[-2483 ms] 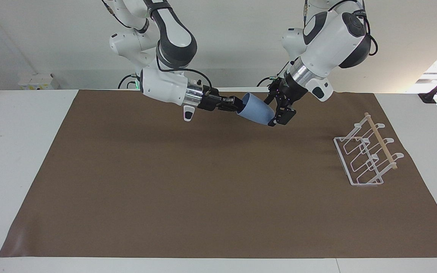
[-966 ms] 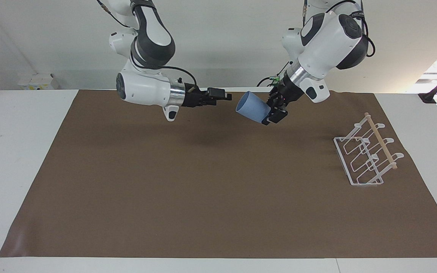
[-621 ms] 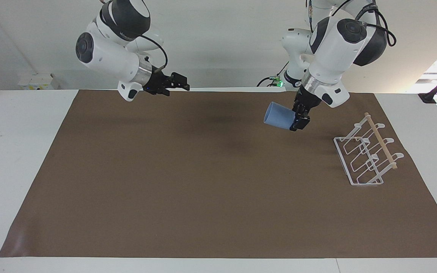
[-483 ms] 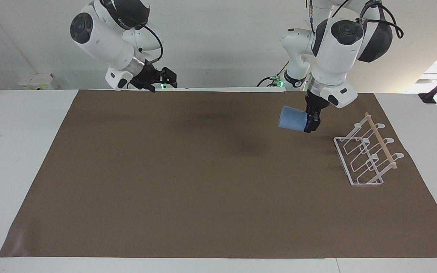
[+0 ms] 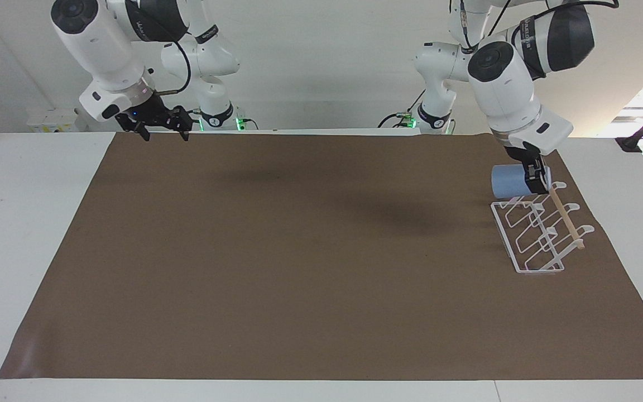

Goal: Hang cup on cup holder
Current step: 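Lower the cup onto the wire rack peg with the left gripper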

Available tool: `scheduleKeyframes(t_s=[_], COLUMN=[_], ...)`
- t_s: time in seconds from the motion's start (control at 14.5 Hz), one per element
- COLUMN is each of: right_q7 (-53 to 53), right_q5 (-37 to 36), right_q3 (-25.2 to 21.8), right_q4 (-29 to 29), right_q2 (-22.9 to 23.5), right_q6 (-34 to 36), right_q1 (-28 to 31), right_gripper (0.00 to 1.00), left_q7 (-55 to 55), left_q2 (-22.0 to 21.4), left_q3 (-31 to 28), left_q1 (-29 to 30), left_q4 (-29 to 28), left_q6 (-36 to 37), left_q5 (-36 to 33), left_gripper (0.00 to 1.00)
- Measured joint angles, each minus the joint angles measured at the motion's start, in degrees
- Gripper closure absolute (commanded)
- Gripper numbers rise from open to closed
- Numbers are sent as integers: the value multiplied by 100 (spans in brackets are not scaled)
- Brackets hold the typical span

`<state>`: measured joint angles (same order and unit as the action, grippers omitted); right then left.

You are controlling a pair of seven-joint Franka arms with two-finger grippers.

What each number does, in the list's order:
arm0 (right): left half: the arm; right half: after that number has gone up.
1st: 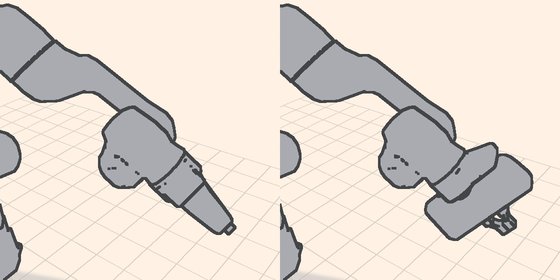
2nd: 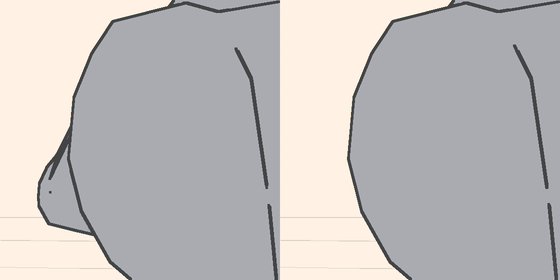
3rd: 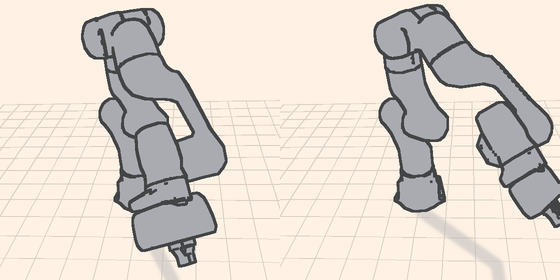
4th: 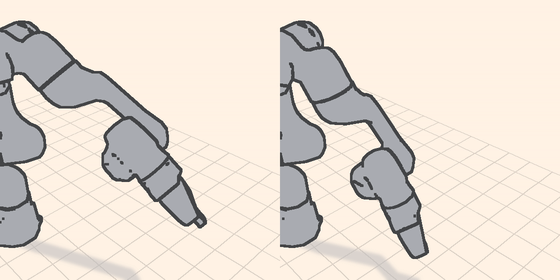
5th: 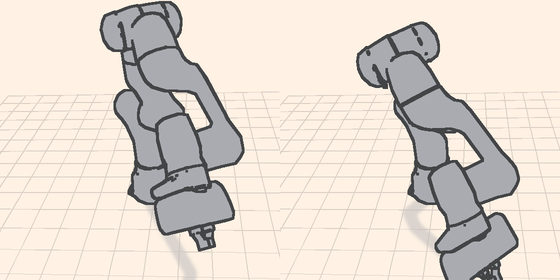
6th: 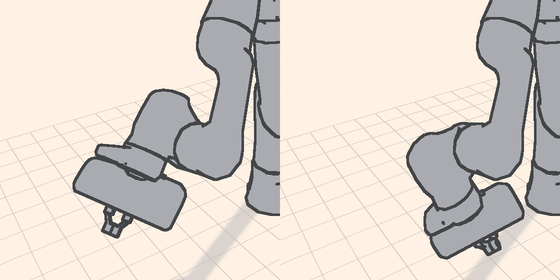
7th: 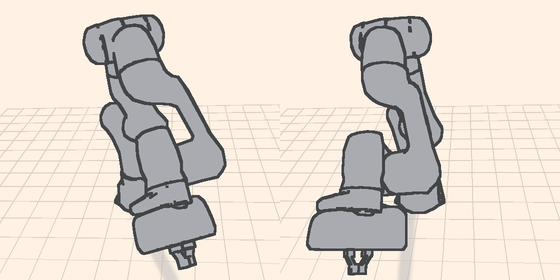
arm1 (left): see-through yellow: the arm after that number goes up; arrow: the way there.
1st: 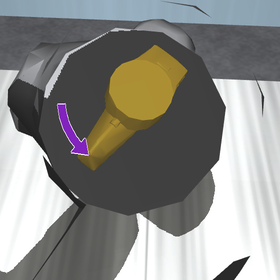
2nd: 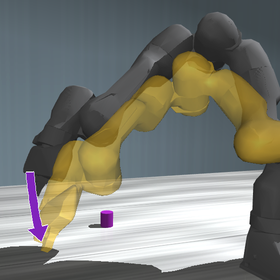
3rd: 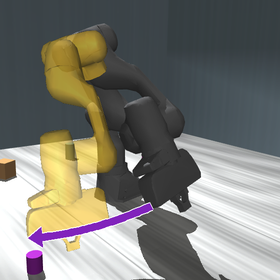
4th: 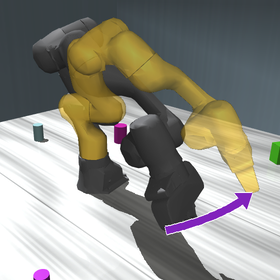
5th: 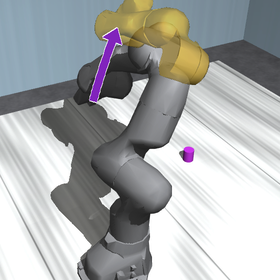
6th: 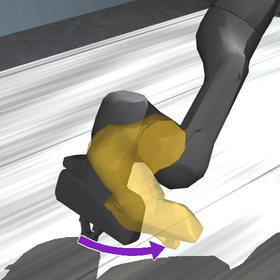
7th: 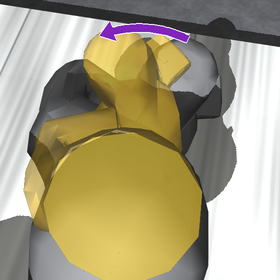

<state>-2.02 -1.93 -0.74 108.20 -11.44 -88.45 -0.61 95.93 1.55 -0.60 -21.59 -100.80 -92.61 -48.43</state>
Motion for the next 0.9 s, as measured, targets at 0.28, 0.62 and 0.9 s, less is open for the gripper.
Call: scheduleKeyframes(t_s=[0.28, 0.62, 0.9], right_q7=[35, 60, 60], right_q5=[-23, -31, -31], right_q3=[1, -34, -383], right_q4=[-631, -1590, -1732], right_q2=[232, 826, 993], right_q6=[-63, 179, 340], right_q1=[395, 571, 266], right_gripper=[0, 0, 0], left_q7=[779, 1807, 2206], left_q2=[573, 1507, 1956], left_q3=[33, 27, -10], left_q1=[-134, -136, -80], left_q4=[-23, 40, 110], left_q6=[676, 803, 931], left_q5=[-1422, -2425, -2780], left_gripper=[100, 100, 100])
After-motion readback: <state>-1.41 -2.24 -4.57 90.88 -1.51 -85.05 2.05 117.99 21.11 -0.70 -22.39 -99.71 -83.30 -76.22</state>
